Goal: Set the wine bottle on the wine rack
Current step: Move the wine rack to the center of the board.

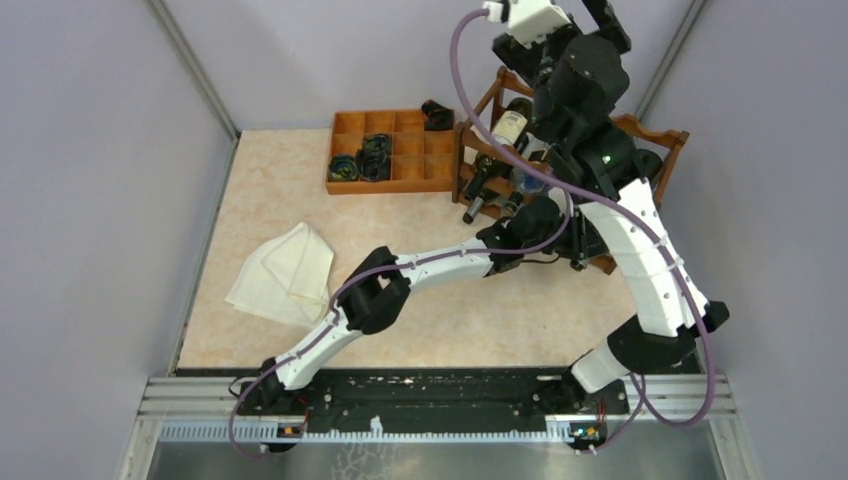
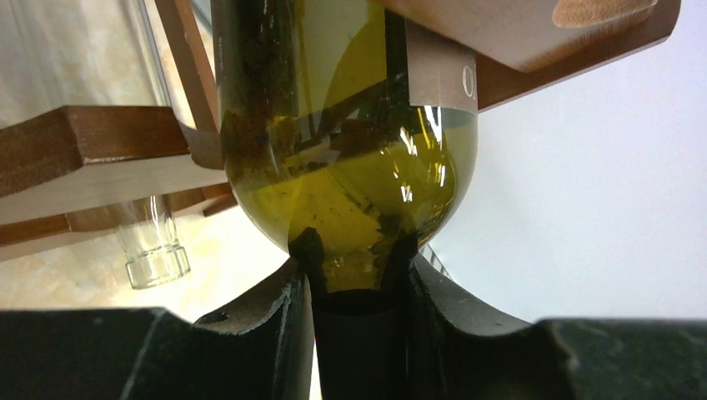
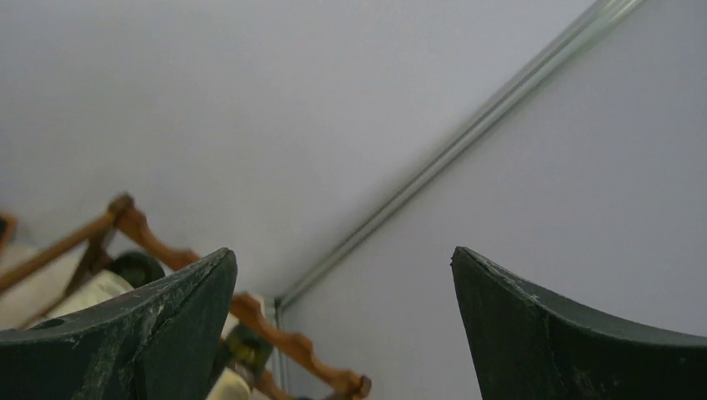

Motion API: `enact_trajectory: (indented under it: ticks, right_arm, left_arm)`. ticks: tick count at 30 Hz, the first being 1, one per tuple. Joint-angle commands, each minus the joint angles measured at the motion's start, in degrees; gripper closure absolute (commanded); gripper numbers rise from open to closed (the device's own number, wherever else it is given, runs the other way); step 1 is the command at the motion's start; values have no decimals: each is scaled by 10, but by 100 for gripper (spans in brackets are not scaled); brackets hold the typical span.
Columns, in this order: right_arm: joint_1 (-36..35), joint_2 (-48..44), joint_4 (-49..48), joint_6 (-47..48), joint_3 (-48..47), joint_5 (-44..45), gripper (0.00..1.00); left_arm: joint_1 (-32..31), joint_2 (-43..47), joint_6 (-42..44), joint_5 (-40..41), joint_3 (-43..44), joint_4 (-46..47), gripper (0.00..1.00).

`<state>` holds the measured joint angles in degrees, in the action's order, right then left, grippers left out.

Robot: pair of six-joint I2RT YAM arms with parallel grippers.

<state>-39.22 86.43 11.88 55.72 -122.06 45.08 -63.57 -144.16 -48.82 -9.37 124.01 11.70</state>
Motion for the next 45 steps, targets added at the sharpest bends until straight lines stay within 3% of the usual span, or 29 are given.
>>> enact_trajectory:
  ticks: [1, 5, 10, 16, 22, 39, 45]
  right_arm:
    - [124, -51, 209, -222, 27, -91, 1]
    - [224, -99, 254, -327, 132, -170, 2]
    - [282, -184, 263, -372, 262, -231, 10]
    - [286, -234, 303, -336, 366, -299, 30]
    - [298, -263, 309, -250, 466, -350, 35]
    - [407, -184, 277, -218, 452, -456, 43]
    - [414, -135, 287, -206, 419, -489, 43]
  left_arm:
    - [37, 35, -29, -18, -20, 47, 100]
    - [41, 39, -33, -21, -27, 52, 100]
    - [44, 38, -37, -24, -26, 52, 100]
    - [45, 37, -46, -25, -28, 57, 100]
    - [45, 38, -52, -22, -31, 61, 100]
    - [60, 75, -54, -31, -83, 92, 100]
    - [63, 69, -54, -43, -70, 93, 100]
